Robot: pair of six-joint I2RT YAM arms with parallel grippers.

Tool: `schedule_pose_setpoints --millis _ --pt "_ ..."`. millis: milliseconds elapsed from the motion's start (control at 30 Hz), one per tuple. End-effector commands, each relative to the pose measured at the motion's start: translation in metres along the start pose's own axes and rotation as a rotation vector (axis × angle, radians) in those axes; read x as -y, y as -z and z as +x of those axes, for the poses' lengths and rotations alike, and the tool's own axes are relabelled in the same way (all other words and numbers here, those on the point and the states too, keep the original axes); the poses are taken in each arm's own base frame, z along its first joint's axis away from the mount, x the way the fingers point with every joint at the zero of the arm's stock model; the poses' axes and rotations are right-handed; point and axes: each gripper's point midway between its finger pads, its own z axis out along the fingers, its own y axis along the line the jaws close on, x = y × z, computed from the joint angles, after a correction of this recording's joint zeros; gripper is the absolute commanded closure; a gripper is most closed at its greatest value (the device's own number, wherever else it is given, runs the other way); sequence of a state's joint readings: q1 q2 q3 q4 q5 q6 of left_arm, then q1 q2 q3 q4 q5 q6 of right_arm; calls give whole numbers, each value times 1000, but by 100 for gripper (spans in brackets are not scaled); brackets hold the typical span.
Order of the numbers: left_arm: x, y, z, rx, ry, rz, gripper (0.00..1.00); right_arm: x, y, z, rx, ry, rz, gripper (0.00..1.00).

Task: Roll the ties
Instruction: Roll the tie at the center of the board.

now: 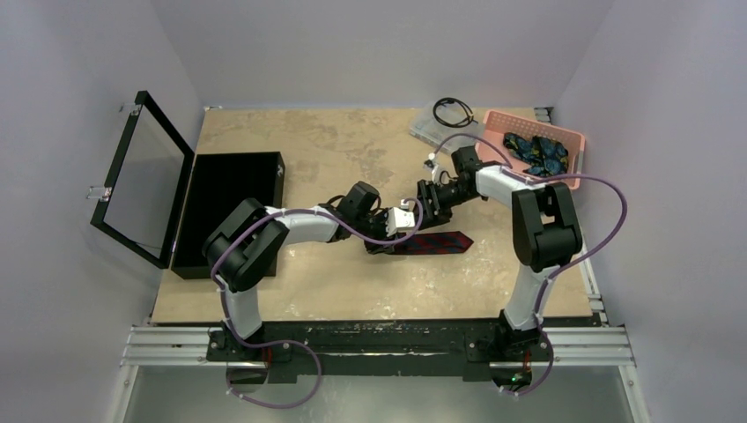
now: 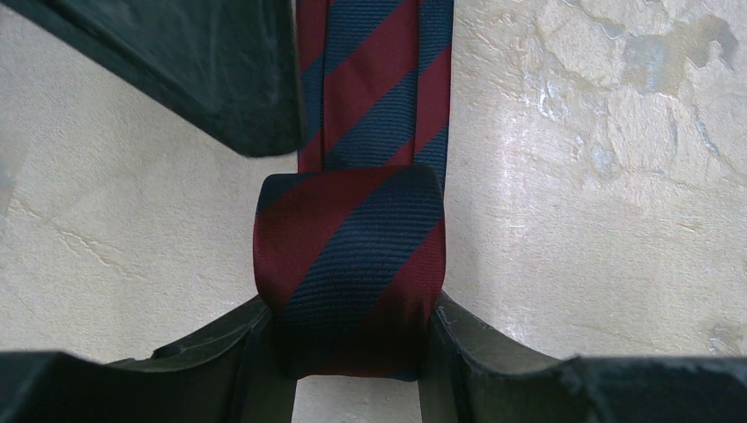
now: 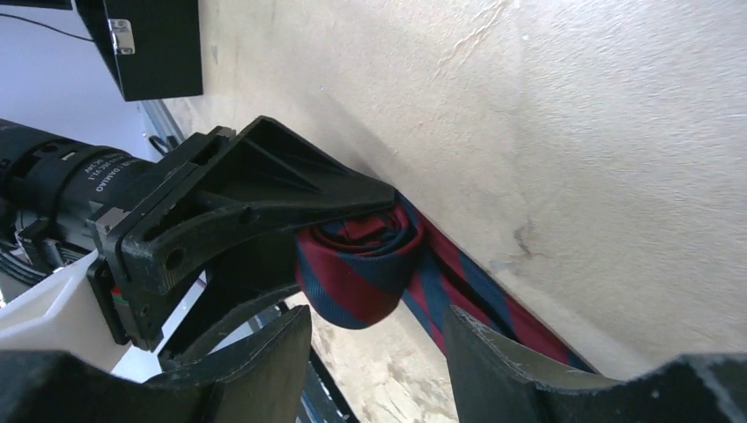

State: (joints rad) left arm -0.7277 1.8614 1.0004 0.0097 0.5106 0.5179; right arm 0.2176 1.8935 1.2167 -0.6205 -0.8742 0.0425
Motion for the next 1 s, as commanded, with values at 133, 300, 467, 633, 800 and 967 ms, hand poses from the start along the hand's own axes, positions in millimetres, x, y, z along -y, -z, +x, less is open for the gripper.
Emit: schedule_pose_setpoints --millis 133,300,467,633,800,967 --pt "21 -1 60 -197 66 46 95 -17 -23 2 -18 -25 -89 45" --pt "22 -1 58 -191 76 46 94 -14 -28 10 -39 -24 -80 62" --pt "22 -3 55 -181 83 55 93 -5 -30 28 -116 -18 -75 79" --pt "22 -3 54 -177 84 54 93 -25 -22 20 -90 -13 -150 51" --pt "24 -4 57 -178 86 60 93 -36 -19 11 -53 -13 -174 52" --pt "24 -4 56 -174 88 60 93 -20 -27 20 -80 -38 -139 78"
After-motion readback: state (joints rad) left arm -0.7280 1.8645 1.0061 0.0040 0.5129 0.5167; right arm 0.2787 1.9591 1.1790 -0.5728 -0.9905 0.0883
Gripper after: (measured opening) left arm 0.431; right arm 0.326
